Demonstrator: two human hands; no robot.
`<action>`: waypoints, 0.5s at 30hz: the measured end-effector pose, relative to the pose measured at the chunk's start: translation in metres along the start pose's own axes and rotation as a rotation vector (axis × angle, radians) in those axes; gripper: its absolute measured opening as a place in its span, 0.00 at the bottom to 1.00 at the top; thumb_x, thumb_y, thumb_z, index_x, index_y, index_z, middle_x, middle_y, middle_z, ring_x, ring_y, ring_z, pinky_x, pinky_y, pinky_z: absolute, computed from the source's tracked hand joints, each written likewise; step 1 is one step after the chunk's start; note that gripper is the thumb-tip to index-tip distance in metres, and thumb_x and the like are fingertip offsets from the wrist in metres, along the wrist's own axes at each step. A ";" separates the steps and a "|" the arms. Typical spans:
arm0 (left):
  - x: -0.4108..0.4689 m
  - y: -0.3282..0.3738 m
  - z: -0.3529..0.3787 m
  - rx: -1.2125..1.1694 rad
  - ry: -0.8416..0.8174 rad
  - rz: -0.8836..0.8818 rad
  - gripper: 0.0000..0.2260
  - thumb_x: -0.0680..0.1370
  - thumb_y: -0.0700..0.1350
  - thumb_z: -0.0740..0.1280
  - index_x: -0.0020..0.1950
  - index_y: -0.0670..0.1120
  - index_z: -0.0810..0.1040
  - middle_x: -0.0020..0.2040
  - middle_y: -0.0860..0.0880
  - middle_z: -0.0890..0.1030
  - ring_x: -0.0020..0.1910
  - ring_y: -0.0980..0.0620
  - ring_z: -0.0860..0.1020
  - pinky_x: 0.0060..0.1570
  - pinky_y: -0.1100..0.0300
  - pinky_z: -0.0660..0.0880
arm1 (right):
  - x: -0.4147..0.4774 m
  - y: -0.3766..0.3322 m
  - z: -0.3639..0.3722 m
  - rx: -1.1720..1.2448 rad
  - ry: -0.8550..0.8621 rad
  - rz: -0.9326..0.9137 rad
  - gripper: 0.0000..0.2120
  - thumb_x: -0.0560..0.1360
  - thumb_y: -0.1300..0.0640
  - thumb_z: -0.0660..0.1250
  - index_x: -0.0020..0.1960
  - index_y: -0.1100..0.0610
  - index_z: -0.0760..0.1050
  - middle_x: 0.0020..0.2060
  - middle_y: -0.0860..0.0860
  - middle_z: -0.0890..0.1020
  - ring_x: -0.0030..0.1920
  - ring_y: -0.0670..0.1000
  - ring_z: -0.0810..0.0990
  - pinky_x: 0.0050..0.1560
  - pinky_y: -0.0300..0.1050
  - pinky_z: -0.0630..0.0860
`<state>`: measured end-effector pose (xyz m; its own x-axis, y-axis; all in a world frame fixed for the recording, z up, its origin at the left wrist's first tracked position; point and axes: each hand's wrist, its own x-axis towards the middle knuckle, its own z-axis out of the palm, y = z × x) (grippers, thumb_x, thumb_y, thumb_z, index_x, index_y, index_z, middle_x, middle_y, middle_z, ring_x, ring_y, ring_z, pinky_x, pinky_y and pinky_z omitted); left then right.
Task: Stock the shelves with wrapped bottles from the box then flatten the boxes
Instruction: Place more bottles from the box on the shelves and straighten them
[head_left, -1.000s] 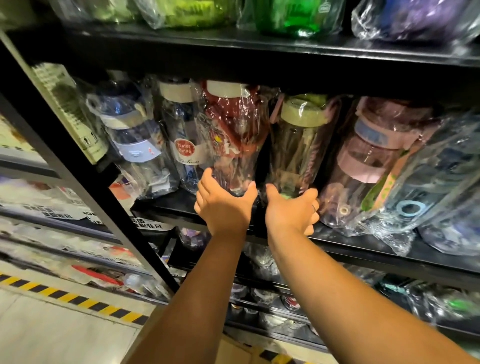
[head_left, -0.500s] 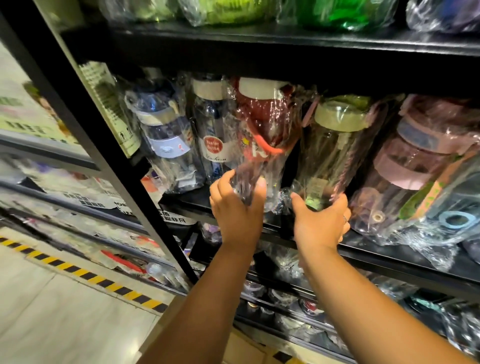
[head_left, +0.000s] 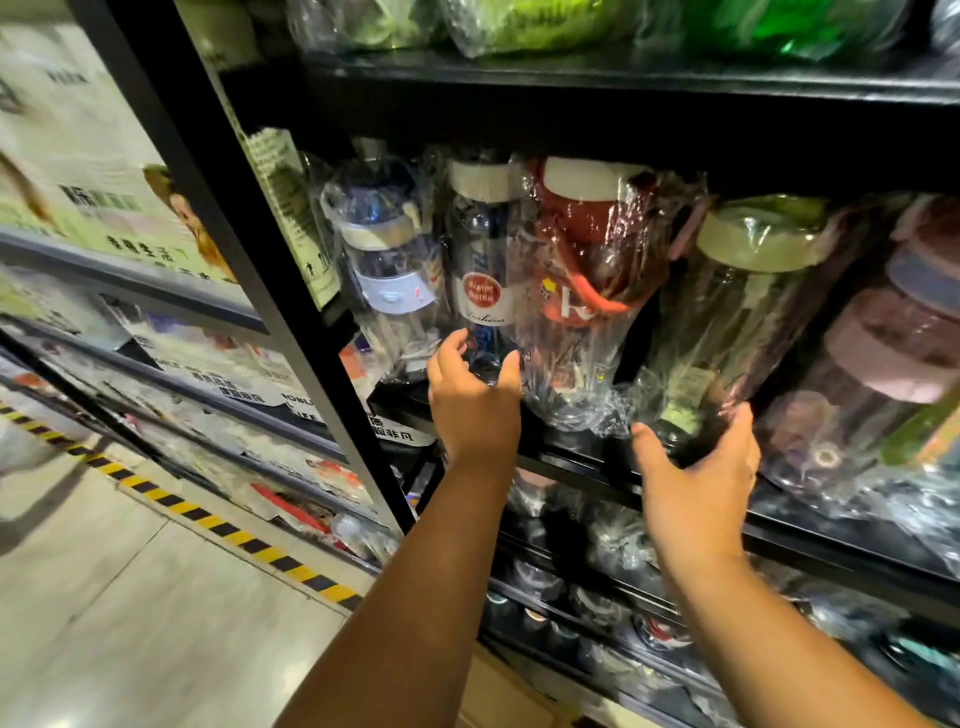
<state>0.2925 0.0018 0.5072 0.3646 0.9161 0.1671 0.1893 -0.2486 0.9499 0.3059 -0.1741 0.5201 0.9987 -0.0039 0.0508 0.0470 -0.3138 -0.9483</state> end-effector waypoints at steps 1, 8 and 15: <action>0.001 -0.001 -0.001 0.002 0.002 0.004 0.22 0.73 0.53 0.74 0.64 0.52 0.74 0.61 0.55 0.74 0.59 0.52 0.76 0.60 0.47 0.75 | 0.000 0.000 0.000 0.002 -0.003 0.000 0.43 0.75 0.51 0.72 0.80 0.54 0.50 0.78 0.51 0.57 0.77 0.53 0.53 0.71 0.48 0.58; 0.003 0.000 -0.001 0.040 0.005 0.025 0.24 0.74 0.54 0.74 0.67 0.50 0.73 0.63 0.53 0.74 0.62 0.50 0.74 0.63 0.48 0.73 | -0.002 0.001 0.000 -0.005 -0.004 -0.002 0.43 0.75 0.50 0.72 0.80 0.55 0.50 0.77 0.51 0.57 0.77 0.55 0.54 0.73 0.51 0.57; 0.004 0.007 0.004 0.131 0.001 0.027 0.31 0.74 0.53 0.74 0.74 0.47 0.68 0.70 0.47 0.72 0.67 0.46 0.72 0.68 0.49 0.69 | -0.001 0.002 0.000 -0.017 0.009 -0.007 0.41 0.74 0.49 0.72 0.79 0.54 0.53 0.76 0.52 0.59 0.76 0.56 0.57 0.72 0.53 0.60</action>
<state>0.2988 0.0021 0.5133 0.3703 0.9087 0.1928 0.2969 -0.3125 0.9024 0.3046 -0.1745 0.5183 0.9981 -0.0107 0.0603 0.0534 -0.3297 -0.9426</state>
